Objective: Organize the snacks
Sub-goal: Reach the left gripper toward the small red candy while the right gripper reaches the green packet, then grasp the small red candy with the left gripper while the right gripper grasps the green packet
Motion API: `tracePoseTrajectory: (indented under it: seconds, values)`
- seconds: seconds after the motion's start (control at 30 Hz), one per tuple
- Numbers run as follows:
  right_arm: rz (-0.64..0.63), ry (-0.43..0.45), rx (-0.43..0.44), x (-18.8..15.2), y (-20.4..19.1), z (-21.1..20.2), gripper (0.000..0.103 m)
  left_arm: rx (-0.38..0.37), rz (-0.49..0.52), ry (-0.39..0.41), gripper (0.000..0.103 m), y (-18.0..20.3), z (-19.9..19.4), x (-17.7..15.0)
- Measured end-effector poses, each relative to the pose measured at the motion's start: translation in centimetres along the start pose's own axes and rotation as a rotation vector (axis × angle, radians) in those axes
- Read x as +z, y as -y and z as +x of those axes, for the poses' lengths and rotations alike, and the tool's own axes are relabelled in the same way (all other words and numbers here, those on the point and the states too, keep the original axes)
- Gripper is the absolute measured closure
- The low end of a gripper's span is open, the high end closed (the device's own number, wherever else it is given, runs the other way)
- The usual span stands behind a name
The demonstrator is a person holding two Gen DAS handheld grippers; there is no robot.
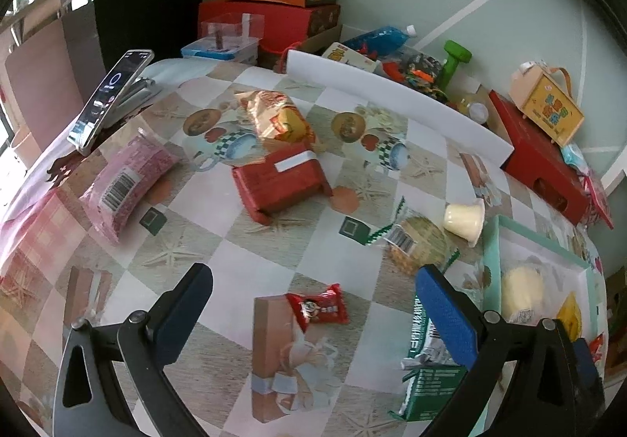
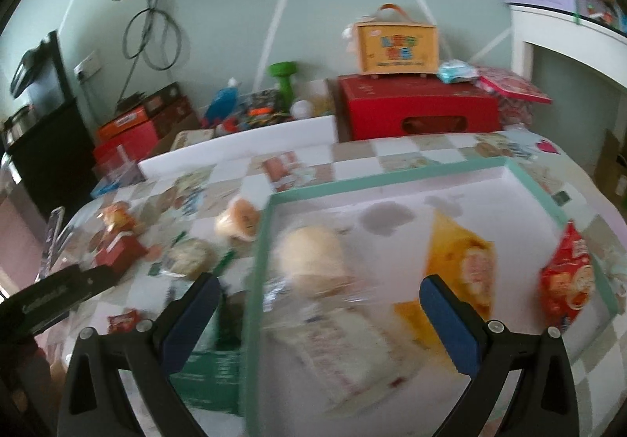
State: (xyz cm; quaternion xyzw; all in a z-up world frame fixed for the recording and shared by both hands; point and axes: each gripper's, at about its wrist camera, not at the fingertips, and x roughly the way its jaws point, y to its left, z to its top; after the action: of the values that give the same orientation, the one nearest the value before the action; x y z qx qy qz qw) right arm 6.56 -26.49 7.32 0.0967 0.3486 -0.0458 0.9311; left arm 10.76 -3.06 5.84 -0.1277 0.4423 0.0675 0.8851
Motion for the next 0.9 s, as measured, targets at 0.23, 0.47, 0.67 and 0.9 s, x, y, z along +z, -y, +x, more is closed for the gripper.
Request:
tracePoseTrajectory:
  seconds: [0.23, 0.47, 0.67, 0.9]
  values:
    - [-0.090, -0.031, 0.088, -0.8, -4.3, 0.3, 0.000, 0.017, -0.021, -0.010, 0.000, -2.0, 0.0, 0.3]
    - [-0.187, -0.106, 0.056, -2.2, -7.0, 1.6, 0.000, 0.002, -0.041, 0.001, 0.000, -3.5, 0.1, 0.3]
    - [-0.118, -0.138, 0.124, -2.3, -7.1, 1.9, 0.000, -0.020, -0.021, -0.033, 0.000, -3.8, 0.7, 0.4]
    - [-0.165, -0.107, 0.113, -2.5, -8.4, 2.0, 0.005, -0.039, 0.022, -0.152, 0.000, -3.3, 3.0, -0.2]
